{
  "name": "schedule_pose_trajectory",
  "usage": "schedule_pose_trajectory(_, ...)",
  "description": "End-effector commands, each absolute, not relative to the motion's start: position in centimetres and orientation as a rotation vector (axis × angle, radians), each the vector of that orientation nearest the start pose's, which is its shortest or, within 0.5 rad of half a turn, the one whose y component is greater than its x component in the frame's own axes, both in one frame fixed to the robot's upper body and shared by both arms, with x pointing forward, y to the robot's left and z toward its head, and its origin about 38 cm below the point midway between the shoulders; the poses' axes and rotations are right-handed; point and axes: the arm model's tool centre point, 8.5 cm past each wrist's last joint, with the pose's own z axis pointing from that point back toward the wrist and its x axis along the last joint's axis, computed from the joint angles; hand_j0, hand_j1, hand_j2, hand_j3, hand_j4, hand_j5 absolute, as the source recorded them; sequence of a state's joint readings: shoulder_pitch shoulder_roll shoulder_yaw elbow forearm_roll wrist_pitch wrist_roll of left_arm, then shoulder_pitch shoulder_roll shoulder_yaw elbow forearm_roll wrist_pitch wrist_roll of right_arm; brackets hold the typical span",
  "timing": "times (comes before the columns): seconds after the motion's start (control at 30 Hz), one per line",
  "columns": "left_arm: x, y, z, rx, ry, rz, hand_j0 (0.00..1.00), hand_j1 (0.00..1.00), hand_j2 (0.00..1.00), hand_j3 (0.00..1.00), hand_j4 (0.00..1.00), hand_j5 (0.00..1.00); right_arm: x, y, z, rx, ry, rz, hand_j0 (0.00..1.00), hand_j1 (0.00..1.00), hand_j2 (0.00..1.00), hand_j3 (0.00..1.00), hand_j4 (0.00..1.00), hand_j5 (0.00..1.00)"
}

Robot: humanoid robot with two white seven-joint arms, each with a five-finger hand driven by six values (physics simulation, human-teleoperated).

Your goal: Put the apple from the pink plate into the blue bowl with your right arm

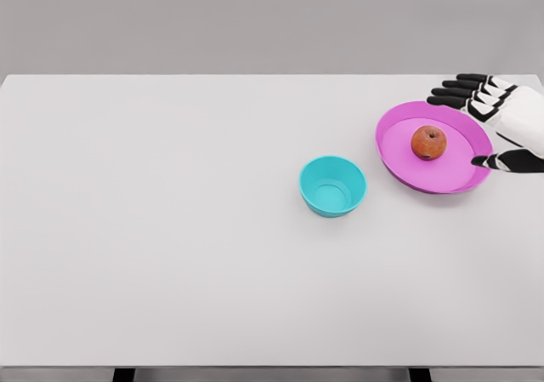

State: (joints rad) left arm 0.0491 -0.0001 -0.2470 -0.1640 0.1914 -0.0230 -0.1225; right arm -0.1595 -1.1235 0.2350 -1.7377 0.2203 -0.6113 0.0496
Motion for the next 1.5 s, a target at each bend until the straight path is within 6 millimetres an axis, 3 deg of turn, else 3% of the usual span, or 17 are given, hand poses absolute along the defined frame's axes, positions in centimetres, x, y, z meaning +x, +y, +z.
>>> schedule_pose_trajectory(0.0,2.5,24.7,-26.3,-0.073,-0.128,-0.068,1.0,1.0,1.0,1.0,1.0,1.0,34.9,-37.1,27.6,-0.555,-1.839,1.708,1.0,1.0,1.0,1.0,1.0,1.0)
schedule_pose_trajectory(0.13,2.5,24.7,-26.3,-0.073,-0.128,-0.068,1.0,1.0,1.0,1.0,1.0,1.0,35.2,-38.2,27.7,-0.578,-1.827,1.675,1.0,1.0,1.0,1.0,1.0,1.0)
schedule_pose_trajectory(0.23,2.5,24.7,-26.3,-0.073,-0.128,-0.068,1.0,1.0,1.0,1.0,1.0,1.0,35.4,-39.3,26.5,-0.577,-1.756,1.684,1.0,1.0,1.0,1.0,1.0,1.0)
schedule_pose_trajectory(0.3,2.5,24.7,-26.3,-0.073,-0.128,-0.068,1.0,1.0,1.0,1.0,1.0,1.0,35.4,-39.8,25.5,-0.514,-1.563,1.826,1.0,1.0,1.0,1.0,1.0,1.0)
schedule_pose_trajectory(0.4,2.5,24.7,-26.3,-0.073,-0.128,-0.068,1.0,1.0,1.0,1.0,1.0,1.0,35.8,-41.0,25.9,-0.481,-1.255,1.948,1.0,1.0,1.0,1.0,1.0,1.0)
schedule_pose_trajectory(0.53,2.5,24.7,-26.3,-0.073,-0.128,-0.068,1.0,1.0,1.0,1.0,1.0,1.0,37.3,-41.5,27.7,-0.554,-1.254,1.866,1.0,1.0,1.0,1.0,1.0,1.0)
schedule_pose_trajectory(0.63,2.5,24.7,-26.3,-0.073,-0.128,-0.068,1.0,1.0,1.0,1.0,1.0,1.0,39.7,-41.9,29.0,-0.586,-1.334,1.775,1.0,1.0,1.0,1.0,1.0,1.0)
schedule_pose_trajectory(0.77,2.5,24.7,-26.3,-0.073,-0.128,-0.068,1.0,1.0,1.0,1.0,1.0,1.0,43.8,-39.7,26.6,-0.497,-1.314,1.775,1.0,1.0,1.0,1.0,1.0,1.0)
schedule_pose_trajectory(0.87,2.5,24.7,-26.3,-0.073,-0.128,-0.068,1.0,1.0,1.0,1.0,1.0,1.0,45.4,-38.0,25.4,-0.45,-1.301,1.794,1.0,1.0,1.0,1.0,1.0,1.0)
schedule_pose_trajectory(1.07,2.5,24.7,-26.3,-0.073,-0.128,-0.068,1.0,1.0,1.0,1.0,1.0,1.0,46.2,-37.6,24.8,-0.438,-1.291,1.792,1.0,1.0,1.0,1.0,1.0,1.0)
schedule_pose_trajectory(1.47,2.5,24.7,-26.3,-0.073,-0.128,-0.068,1.0,1.0,1.0,1.0,1.0,1.0,47.9,-36.6,21.2,-0.364,-1.194,1.799,1.0,1.0,1.0,1.0,1.0,1.0)
